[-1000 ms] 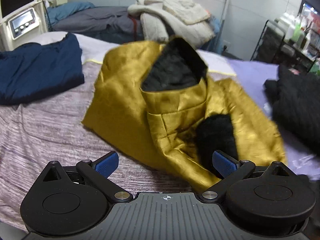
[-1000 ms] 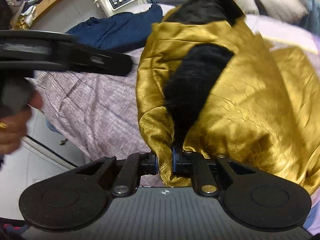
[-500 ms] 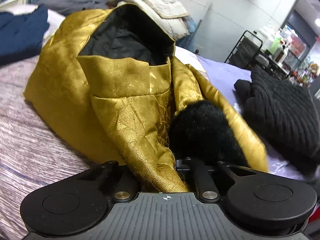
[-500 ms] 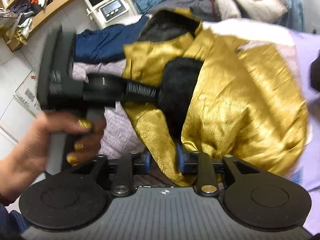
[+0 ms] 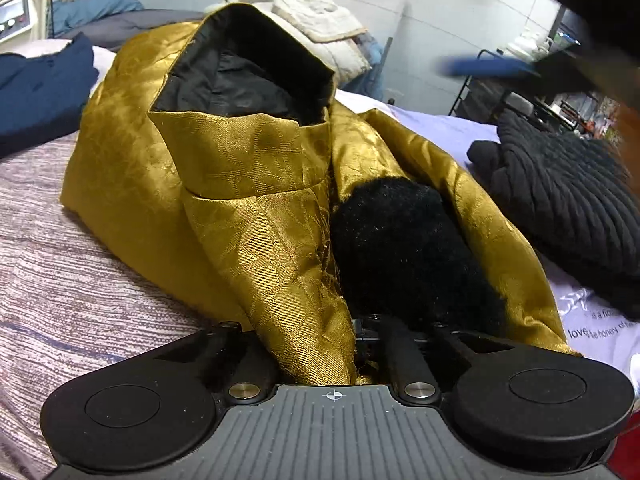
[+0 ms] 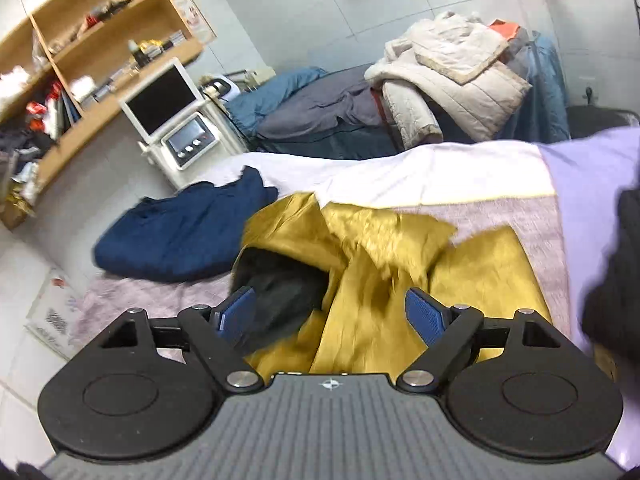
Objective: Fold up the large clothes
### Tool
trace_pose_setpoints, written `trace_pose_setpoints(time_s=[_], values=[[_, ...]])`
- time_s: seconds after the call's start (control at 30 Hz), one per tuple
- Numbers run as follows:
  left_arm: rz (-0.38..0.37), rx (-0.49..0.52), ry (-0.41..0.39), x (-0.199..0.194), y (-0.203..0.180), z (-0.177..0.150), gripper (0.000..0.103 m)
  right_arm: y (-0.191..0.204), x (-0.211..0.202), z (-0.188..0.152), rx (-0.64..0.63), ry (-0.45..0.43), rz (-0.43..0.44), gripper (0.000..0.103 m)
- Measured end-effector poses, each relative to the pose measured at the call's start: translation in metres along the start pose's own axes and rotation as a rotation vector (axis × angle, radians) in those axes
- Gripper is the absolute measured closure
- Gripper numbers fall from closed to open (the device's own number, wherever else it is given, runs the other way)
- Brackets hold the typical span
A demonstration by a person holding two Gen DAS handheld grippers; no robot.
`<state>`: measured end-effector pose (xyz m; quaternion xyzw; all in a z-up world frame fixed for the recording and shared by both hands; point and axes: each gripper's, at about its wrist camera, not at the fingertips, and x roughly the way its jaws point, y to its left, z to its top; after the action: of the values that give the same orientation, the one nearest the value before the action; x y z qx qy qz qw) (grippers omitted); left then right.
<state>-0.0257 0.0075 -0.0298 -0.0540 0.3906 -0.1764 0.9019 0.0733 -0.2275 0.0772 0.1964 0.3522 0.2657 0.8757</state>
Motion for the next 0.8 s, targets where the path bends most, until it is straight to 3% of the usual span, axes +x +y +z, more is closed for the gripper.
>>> trace_pose_setpoints(time_s=[0.17,0.27,0.37,0.43,0.53,0.63,0.8], values=[[-0.005,0.003,0.005,-0.007,0.002,-0.009,0.053,-0.003,0.093,0.038,0.113,0.087,0.067,0.018],[-0.003,0.020,0.003,-0.009,0.002,-0.011,0.053,0.004,0.143,0.033,0.129,0.222,0.060,0.018],[-0.006,0.010,-0.012,-0.007,0.003,-0.011,0.053,0.007,0.159,0.010,0.155,0.281,0.114,0.040],[-0.011,-0.020,-0.021,-0.009,0.011,-0.011,0.056,0.004,0.150,-0.003,0.165,0.260,0.138,0.077],[-0.010,-0.072,-0.065,-0.020,0.024,-0.006,0.056,-0.019,0.124,-0.009,0.286,0.183,0.236,0.084],[0.037,-0.070,-0.180,-0.046,0.027,0.011,0.057,-0.027,0.084,0.004,0.374,0.042,0.366,0.084],[0.061,-0.044,-0.418,-0.106,0.019,0.062,0.060,-0.004,-0.011,0.032,0.324,-0.170,0.533,0.085]])
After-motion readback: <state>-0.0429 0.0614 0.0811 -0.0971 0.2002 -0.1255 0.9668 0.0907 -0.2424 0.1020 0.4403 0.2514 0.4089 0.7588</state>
